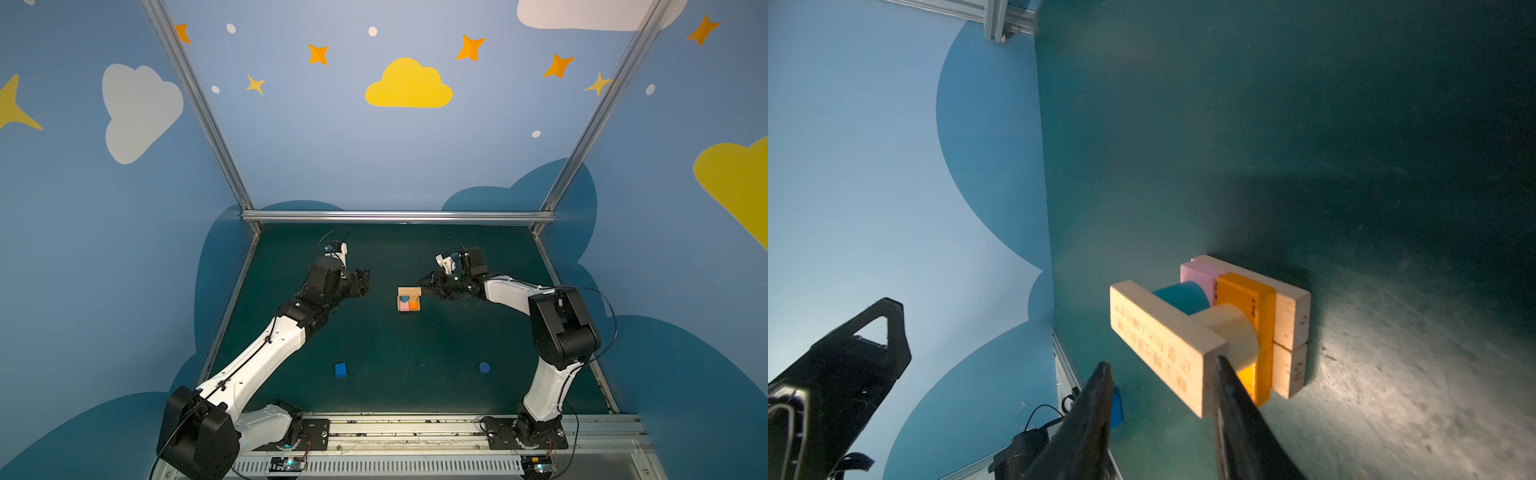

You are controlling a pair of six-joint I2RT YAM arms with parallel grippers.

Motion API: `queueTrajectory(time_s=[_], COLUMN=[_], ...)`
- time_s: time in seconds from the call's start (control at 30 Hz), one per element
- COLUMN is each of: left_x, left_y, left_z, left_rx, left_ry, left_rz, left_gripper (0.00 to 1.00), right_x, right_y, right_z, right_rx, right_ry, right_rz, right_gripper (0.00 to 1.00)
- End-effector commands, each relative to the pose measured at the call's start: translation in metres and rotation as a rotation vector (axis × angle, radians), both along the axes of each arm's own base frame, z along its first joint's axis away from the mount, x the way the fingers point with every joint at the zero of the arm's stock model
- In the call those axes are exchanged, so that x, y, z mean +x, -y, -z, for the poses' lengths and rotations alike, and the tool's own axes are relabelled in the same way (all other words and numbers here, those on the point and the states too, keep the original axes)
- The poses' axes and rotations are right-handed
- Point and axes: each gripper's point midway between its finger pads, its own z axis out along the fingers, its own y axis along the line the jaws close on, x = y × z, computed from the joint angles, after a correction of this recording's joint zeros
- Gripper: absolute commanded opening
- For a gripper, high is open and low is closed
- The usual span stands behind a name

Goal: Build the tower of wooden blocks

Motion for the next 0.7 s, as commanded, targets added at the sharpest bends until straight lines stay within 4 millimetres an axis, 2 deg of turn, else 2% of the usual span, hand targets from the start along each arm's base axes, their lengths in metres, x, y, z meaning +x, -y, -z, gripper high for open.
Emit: queueTrajectory(time_s=[0.0, 0.37, 0.5, 0.67], left_x=[-0.002, 0.004, 0.006, -0.003], left_y=[-0.005, -0.017, -0.029, -0.029], left_z=[-0.005, 0.01, 0.029, 0.057], left_rx=[0.006, 0.068, 0.139, 0.189], left_ry=[0.018, -0.058, -0.156, -0.333], left_rz=[-0.006, -0.081, -0.152, -0.154], left_gripper=[0.73, 0.73, 0.73, 0.73], right_x=[0.003, -0.016, -0.027, -0.044], right_y=[0.009, 0.058, 0.076, 0.095], right_z=[-0.02, -0.044, -0.045, -0.041], right_rx=[-0.016, -0.133, -0.195, -0.247], right_ry=[0.05, 0.126, 0.149, 0.176], right_rz=[0.014, 0.101, 0.152, 0.211], right_gripper=[0.41, 0.44, 0.47, 0.52])
